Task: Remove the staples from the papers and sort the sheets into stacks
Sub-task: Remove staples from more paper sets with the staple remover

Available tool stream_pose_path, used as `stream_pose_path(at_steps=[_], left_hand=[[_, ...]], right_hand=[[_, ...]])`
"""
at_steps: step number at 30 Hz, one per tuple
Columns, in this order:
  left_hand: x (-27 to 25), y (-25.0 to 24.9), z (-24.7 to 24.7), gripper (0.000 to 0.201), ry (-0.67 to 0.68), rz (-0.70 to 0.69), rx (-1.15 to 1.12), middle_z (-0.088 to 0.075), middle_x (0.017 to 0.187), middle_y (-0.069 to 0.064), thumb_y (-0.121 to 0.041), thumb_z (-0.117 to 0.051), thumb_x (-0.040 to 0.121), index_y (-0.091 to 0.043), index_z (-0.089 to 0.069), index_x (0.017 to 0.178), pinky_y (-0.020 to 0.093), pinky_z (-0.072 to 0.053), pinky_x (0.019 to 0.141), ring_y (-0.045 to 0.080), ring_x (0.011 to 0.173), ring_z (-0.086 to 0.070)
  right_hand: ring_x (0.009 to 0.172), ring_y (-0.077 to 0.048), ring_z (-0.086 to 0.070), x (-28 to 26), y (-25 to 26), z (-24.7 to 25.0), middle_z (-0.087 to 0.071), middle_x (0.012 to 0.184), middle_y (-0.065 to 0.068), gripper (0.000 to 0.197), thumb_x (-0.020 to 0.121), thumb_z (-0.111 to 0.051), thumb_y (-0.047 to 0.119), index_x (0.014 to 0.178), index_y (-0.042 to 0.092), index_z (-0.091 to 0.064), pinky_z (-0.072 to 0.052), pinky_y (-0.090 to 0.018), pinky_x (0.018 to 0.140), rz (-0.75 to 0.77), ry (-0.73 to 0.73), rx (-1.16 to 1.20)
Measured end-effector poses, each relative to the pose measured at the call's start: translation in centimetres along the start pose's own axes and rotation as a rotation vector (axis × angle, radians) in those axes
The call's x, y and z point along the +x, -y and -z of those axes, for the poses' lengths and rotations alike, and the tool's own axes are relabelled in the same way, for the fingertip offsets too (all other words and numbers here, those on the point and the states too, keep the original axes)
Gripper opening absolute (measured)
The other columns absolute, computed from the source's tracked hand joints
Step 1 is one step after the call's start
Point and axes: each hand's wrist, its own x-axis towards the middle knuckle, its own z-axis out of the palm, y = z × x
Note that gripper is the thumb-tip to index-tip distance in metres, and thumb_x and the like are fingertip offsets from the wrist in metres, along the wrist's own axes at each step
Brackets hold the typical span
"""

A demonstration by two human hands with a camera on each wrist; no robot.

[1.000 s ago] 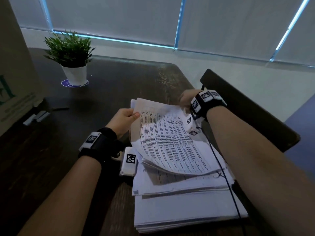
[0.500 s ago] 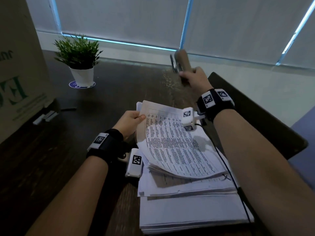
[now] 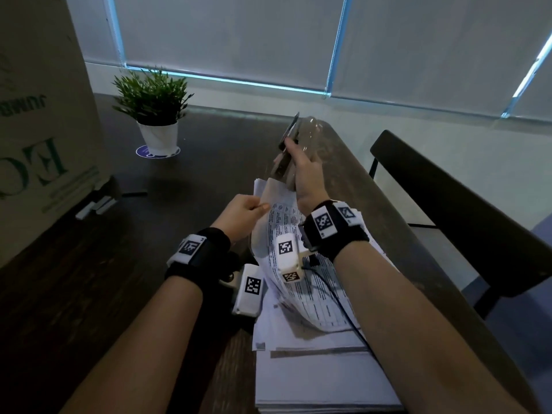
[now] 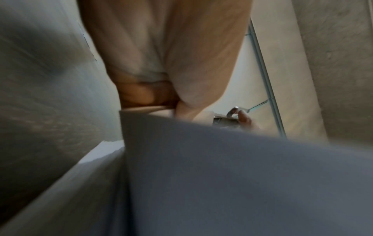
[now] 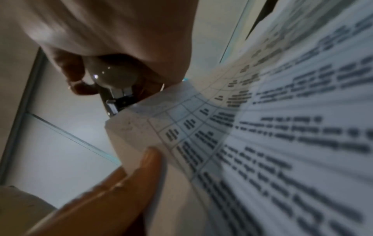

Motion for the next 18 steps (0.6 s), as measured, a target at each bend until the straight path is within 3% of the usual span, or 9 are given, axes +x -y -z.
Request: stream_pose_path(at_steps=[2,6,8,10,13,18], left_hand=[[0.22,0.14,0.03,0.038,0.000,-0.004,0.014,-0.053,0.075,0.017,-0.026,-0.049,0.097,0.009,-0.062,0.092,0.033,-0.039,0.067,0.022,0.068,-0.048],[0.61,0.56,0.03,0.037,-0.013,-0.023,0.005,-0.063,0.092,0.031,-0.027,-0.050,0.096,0.008,-0.063,0.095,0.048,-0.049,0.081,0.029,0.078,-0.058],[0.71,0.56,0.04,0.037,-0.012,-0.046,0.032,-0.063,0.083,0.027,-0.026,-0.051,0.096,0.007,-0.064,0.092,0.039,-0.048,0.072,0.024,0.070,-0.055],[0.78,0.48,0.00,0.036,0.002,-0.062,0.069,-0.063,0.085,0.028,-0.026,-0.051,0.097,0.006,-0.065,0.092,0.033,-0.043,0.068,0.021,0.068,-0.053],[0.69,0.39,0.07,0.037,0.016,-0.071,0.085,-0.063,0.097,0.031,-0.027,-0.050,0.097,0.007,-0.064,0.096,0.036,-0.044,0.072,0.023,0.074,-0.055],[0.47,0.04,0.01,0.036,0.031,-0.100,0.088,-0.062,0.093,0.032,-0.026,-0.050,0.097,0.007,-0.063,0.089,0.033,-0.041,0.068,0.022,0.070,-0.052]], right_hand=[[0.060,-0.016,-0.061,-0.54,-0.24,-0.27,-0.065,0.067,-0.004,0.020,0.095,-0.062,0.027,0.089,0.008,-0.065,-0.051,-0.027,0.062,0.035,0.034,-0.073],[0.056,-0.016,-0.061,-1.00,-0.17,-0.33,-0.065,0.065,-0.007,0.023,0.096,-0.060,0.027,0.084,0.007,-0.064,-0.051,-0.027,0.058,0.079,0.029,-0.122],[0.054,-0.015,-0.062,-0.96,-0.37,-0.29,-0.066,0.064,-0.006,0.025,0.095,-0.062,0.029,0.085,0.006,-0.065,-0.051,-0.025,0.055,0.070,0.030,-0.169],[0.061,-0.020,-0.065,-1.00,-0.77,-0.45,-0.067,0.067,-0.006,0.027,0.090,-0.067,0.035,0.083,0.008,-0.066,-0.056,-0.032,0.062,0.060,0.049,-0.207],[0.068,-0.026,-0.064,-0.95,-1.03,-0.62,-0.066,0.071,-0.008,0.026,0.088,-0.068,0.037,0.077,0.013,-0.064,-0.055,-0.039,0.069,0.075,0.020,-0.252],[0.068,-0.021,-0.062,-1.09,-1.06,-0.45,-0.063,0.068,-0.003,0.028,0.091,-0.067,0.035,0.074,0.013,-0.065,-0.055,-0.041,0.071,0.128,-0.004,-0.289]])
